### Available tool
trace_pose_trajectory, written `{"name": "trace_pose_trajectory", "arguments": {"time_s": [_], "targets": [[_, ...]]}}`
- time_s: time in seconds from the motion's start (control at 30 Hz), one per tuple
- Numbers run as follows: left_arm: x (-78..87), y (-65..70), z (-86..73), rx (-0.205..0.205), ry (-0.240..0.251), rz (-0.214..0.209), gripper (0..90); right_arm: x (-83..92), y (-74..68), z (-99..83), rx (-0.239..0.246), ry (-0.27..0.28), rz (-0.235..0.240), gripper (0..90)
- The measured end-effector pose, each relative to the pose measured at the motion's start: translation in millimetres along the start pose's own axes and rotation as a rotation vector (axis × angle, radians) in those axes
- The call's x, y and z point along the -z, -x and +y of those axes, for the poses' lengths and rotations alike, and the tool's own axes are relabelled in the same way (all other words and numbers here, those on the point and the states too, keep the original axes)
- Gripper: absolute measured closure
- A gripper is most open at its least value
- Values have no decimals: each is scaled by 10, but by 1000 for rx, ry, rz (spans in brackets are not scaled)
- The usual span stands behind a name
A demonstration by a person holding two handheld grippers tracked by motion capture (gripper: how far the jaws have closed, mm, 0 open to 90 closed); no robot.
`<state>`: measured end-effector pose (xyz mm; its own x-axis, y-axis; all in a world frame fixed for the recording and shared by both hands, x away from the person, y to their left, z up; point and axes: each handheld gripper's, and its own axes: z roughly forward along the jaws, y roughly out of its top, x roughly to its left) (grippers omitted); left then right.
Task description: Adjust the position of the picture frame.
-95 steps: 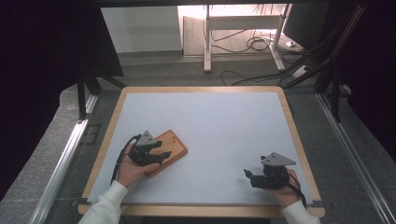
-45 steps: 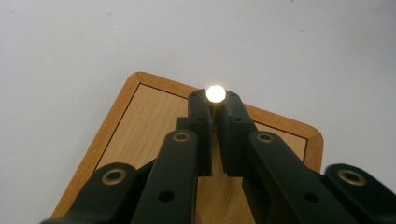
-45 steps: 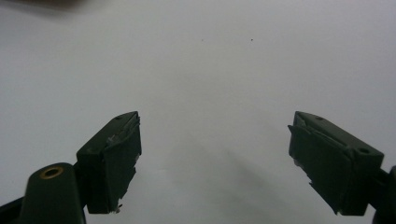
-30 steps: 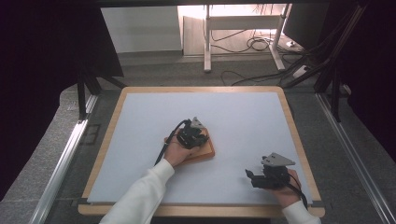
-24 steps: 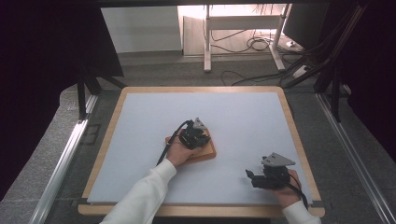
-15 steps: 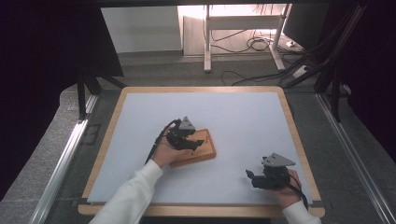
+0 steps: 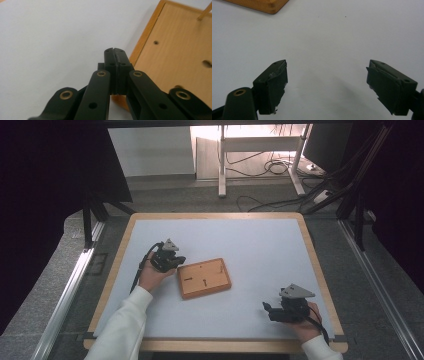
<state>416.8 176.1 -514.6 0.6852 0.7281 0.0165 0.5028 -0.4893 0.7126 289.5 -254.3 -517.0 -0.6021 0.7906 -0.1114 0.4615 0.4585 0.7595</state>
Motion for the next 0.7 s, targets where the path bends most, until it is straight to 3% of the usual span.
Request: {"name": "trace_pose_trajectory", "arguments": {"time_s": [0.3, 0.43, 0.53, 0.6, 0.7], "targets": [[-85, -49, -68, 2, -22, -33, 900, 3, 8, -2, 0, 0, -14, 175], [-74, -88, -79, 25, -27, -58, 900, 2, 11, -6, 2, -2, -15, 175], [-79, -124, -98, 57, -32, -102, 900, 3, 9, -4, 5, -2, -16, 175], [-114, -114, -120, 37, -66, -102, 900, 5, 9, -4, 6, -1, -17, 175], [-113, -92, -131, 17, -66, -94, 900, 5, 14, -4, 7, -2, -18, 175]]}}
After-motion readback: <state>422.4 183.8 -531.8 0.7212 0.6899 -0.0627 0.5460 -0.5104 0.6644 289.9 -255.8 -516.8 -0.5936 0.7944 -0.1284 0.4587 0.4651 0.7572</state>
